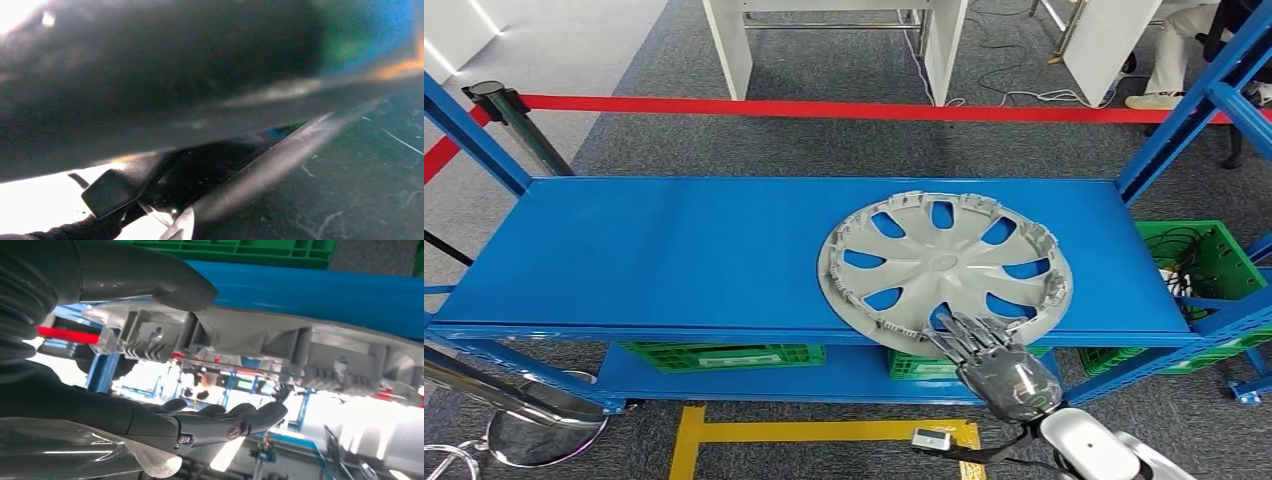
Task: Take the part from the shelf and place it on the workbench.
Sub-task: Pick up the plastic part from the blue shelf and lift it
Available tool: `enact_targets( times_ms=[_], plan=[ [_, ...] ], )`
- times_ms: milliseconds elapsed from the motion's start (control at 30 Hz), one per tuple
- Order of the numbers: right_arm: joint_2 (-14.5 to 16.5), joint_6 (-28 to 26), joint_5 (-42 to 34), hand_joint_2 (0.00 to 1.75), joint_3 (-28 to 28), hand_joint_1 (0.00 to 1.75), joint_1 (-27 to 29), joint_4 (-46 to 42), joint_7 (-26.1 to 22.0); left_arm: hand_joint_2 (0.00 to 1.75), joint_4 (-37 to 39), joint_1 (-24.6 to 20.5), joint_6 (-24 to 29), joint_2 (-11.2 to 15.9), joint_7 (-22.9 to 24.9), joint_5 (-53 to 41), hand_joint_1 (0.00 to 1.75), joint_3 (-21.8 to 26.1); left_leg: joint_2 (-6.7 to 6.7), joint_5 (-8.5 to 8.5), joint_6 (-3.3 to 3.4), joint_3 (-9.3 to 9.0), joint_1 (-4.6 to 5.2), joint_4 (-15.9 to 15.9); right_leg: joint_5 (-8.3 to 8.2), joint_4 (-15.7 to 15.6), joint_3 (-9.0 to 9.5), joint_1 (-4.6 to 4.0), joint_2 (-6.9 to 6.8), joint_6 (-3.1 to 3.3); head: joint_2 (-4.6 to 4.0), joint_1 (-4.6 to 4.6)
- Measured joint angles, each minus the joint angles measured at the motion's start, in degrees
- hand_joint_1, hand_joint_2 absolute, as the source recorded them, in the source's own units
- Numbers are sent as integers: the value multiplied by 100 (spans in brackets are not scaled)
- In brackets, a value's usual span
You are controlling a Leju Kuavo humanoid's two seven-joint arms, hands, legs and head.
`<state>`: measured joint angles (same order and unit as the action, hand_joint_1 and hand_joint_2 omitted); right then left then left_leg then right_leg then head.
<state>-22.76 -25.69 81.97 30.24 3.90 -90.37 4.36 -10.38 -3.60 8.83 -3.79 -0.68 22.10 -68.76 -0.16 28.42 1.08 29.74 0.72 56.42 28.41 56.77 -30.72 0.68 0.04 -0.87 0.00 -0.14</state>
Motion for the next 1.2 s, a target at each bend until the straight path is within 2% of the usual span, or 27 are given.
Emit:
enact_targets(
  times_ms=[167,367,1200],
  plan=[
    [179,-265,169,175,38,0,-126,223,-11,0,0,-13,-23,2,2,-55,0,-10,0,0,0,-1,0,0,0,0,0,0,-1,0,0,-1],
    [281,-323,234,175,72,0,-244,447,20,0,0,-20,-26,3,29,-71,0,-34,0,-1,0,-1,0,0,0,0,0,0,-1,0,0,-1],
    [361,-331,272,175,164,0,-385,789,42,0,0,-34,-24,3,62,-85,0,-96,0,0,0,0,0,0,0,0,0,0,-1,0,0,-1]
  ],
)
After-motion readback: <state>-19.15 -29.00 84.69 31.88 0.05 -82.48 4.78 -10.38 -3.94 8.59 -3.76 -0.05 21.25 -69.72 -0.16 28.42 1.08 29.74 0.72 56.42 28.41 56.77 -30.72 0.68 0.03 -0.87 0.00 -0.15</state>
